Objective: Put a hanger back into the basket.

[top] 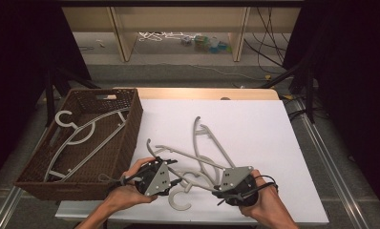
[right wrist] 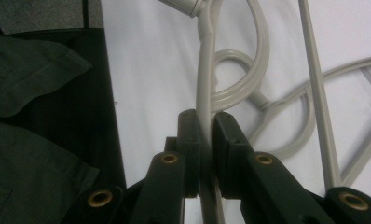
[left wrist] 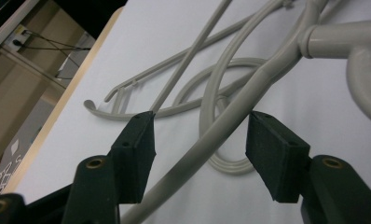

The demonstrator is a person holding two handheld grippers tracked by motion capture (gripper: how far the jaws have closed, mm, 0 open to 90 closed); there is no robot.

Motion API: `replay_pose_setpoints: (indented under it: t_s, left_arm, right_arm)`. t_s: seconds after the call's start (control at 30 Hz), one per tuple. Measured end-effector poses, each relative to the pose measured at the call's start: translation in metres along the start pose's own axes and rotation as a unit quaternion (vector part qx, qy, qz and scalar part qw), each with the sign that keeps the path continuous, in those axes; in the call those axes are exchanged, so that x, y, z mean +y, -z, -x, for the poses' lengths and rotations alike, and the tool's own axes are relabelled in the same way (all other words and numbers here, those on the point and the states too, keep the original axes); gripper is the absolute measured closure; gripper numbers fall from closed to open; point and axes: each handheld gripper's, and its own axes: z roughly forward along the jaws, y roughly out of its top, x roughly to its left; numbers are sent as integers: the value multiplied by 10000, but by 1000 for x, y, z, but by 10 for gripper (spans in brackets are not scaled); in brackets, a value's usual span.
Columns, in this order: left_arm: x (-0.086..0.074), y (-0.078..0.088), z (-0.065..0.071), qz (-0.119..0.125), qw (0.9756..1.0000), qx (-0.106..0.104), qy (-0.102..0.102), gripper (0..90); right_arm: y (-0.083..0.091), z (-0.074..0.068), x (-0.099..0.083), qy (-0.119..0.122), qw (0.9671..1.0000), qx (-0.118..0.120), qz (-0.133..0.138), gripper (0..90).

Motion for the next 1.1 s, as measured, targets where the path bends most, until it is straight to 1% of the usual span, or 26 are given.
replay_pose_setpoints:
  t_s: [0.1,0.17,0.2,0.23,0.3,0.33,0.37,0.43,0.47,0.5,0.53,0.57,0.6,0.63,0.7,0.73,0.77,0.8,0.83,0.87,0.9,0.93,0.97,1.0,1.03,1.1]
  left_arm:
    - [0,-1,1,6,9998,-68,-176,498]
    - [0,-2,0,-21,9993,-216,-290,568]
    - [-1,-2,1,4,9992,-297,-282,602]
    - [0,-2,1,19,9990,-272,-353,618]
    - [0,-1,1,8,9983,-370,-446,641]
    - [0,-1,1,-3,9977,-421,-540,653]
    - [0,0,2,-39,9966,-463,-676,666]
    - [2,2,3,-53,9949,-493,-878,693]
    - [4,2,5,11,9949,-516,-866,702]
    - [6,4,5,-12,9937,-532,-986,712]
    - [6,4,5,-12,9937,-532,-986,721]
    - [9,6,5,18,9924,-545,-1101,732]
    - [10,9,3,-7,9914,-569,-1175,739]
    - [11,10,2,68,9918,-577,-1140,740]
    - [14,12,-1,106,9915,-571,-1162,745]
    - [15,12,-1,111,9911,-639,-1160,754]
    - [16,12,-1,150,9914,-694,-1101,767]
    - [17,12,-1,167,9913,-808,-1025,786]
    - [17,12,0,207,9915,-847,-967,793]
    - [18,11,1,134,9918,-773,-1009,793]
    - [19,10,1,107,9923,-836,-911,794]
    - [19,10,1,107,9923,-836,-911,794]
    - [21,10,-1,87,9940,-861,-665,794]
    - [22,11,-2,24,9949,-862,-529,795]
    - [23,11,-3,-3,9960,-800,-399,795]
    - [24,13,-8,-120,9974,-680,-206,795]
  right_arm:
    - [-1,-1,0,55,10000,64,-12,823]
    - [-2,-1,0,44,9999,91,4,824]
    - [-2,-1,0,44,9999,95,8,824]
    - [-1,-1,0,66,9999,116,4,824]
    - [-1,0,0,95,9999,127,-3,824]
    - [-1,-1,0,110,9998,142,-4,823]
    - [-1,-1,0,130,9998,159,-2,824]
    - [-1,0,0,174,9996,201,9,823]
    - [0,0,0,181,9996,213,21,823]
    - [1,1,-1,188,9996,223,45,823]
    - [2,2,-2,192,9994,270,69,823]
    - [3,4,-2,216,9993,300,112,820]
    - [6,6,-2,197,9994,257,146,817]
    - [7,7,-3,226,9993,250,190,817]
    - [11,10,-3,197,9990,303,255,804]
    - [12,11,-4,127,9992,224,299,790]
    - [13,13,-4,98,9992,208,326,775]
    - [14,15,-5,43,9993,127,336,759]
    - [14,16,-6,6,9995,49,327,747]
    - [14,17,-8,-2,9995,-18,320,741]
    - [15,18,-8,-68,9994,-19,342,729]
    - [15,18,-8,-111,9992,-38,389,713]
    - [15,19,-8,-154,9990,-92,399,674]
    - [15,19,-7,-199,9987,-178,435,623]
    - [17,20,-7,-292,9981,-234,480,573]
    - [22,22,-5,-501,9963,-415,568,474]
